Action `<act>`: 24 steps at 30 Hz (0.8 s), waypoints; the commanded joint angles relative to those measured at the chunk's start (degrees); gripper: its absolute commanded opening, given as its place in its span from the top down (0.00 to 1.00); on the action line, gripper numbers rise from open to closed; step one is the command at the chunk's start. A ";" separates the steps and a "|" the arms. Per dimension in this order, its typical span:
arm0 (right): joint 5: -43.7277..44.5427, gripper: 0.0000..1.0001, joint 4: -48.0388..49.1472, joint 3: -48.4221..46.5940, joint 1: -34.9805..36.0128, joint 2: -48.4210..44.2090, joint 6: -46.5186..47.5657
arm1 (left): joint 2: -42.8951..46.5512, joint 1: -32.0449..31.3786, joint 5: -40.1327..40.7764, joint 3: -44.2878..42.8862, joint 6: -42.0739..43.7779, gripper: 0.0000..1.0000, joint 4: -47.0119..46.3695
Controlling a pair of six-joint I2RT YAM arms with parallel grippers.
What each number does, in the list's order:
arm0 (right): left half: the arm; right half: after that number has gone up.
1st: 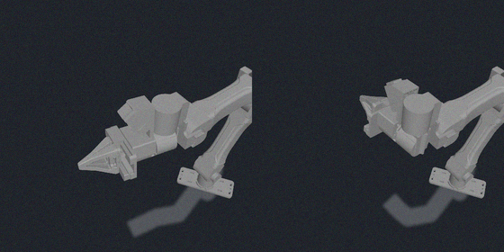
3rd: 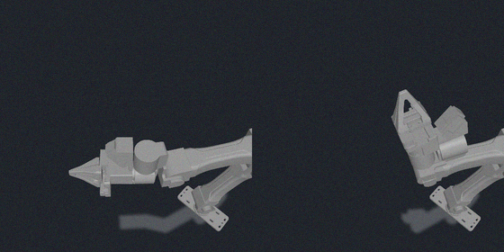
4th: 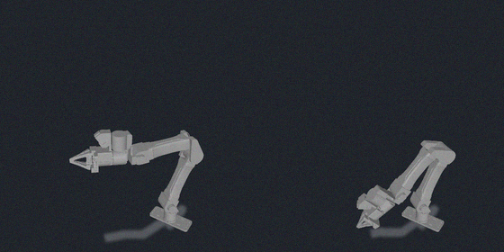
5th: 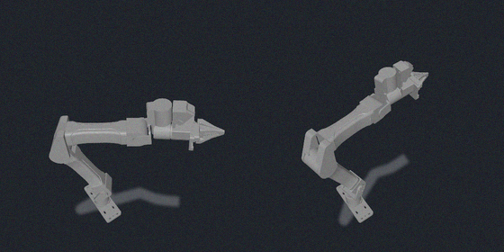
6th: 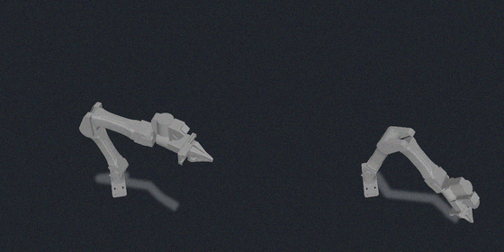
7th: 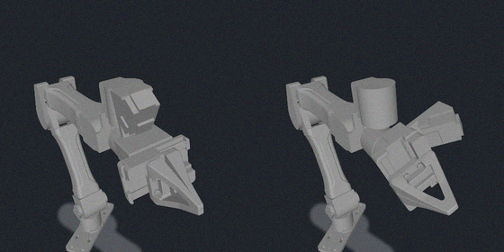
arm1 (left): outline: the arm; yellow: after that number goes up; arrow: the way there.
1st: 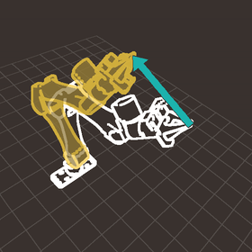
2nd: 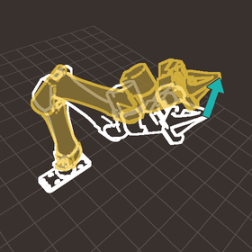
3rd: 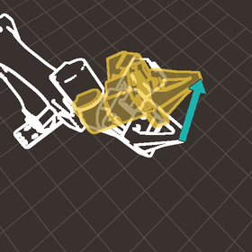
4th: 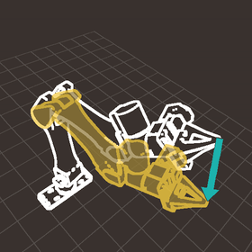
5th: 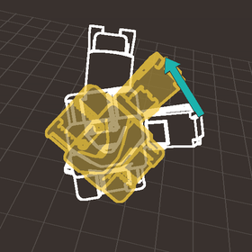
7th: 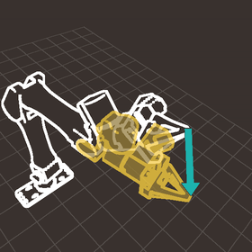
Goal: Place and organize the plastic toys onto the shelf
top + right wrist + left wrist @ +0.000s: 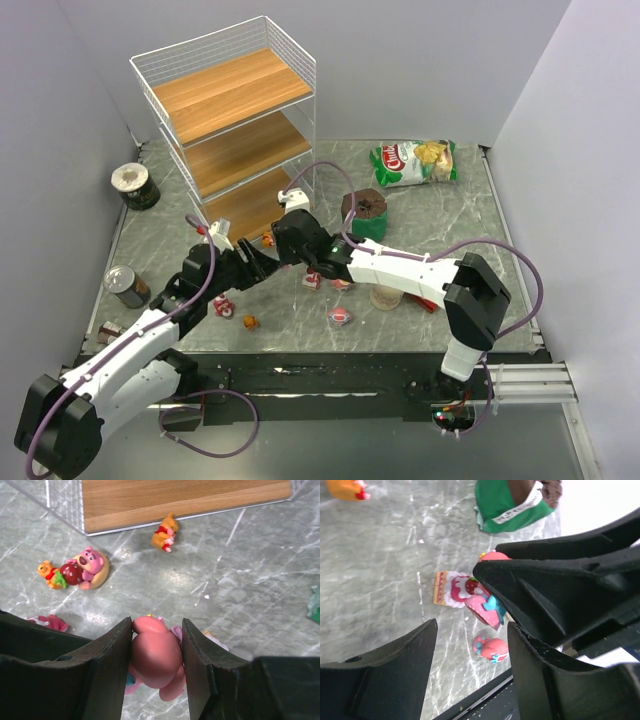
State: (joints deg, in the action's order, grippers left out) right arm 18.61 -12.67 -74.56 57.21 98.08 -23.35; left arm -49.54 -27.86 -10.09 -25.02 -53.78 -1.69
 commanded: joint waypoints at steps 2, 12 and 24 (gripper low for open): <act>-0.76 0.94 -0.52 -1.55 -0.08 -3.77 -1.78 | 0.49 -0.09 -4.06 0.67 0.34 0.34 -11.39; -5.24 0.94 -1.31 -2.25 0.01 -5.45 -3.01 | -0.82 -0.09 -6.53 1.81 1.13 0.40 -15.27; -10.26 0.92 -2.80 -2.43 -0.08 -6.50 -4.59 | 0.49 -0.09 -8.46 2.52 2.36 0.65 -19.22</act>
State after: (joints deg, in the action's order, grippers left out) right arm 13.63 -14.44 -74.98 56.58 95.26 -25.96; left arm -50.39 -27.86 -16.88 -22.39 -52.21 -12.82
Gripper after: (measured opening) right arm 0.484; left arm 0.402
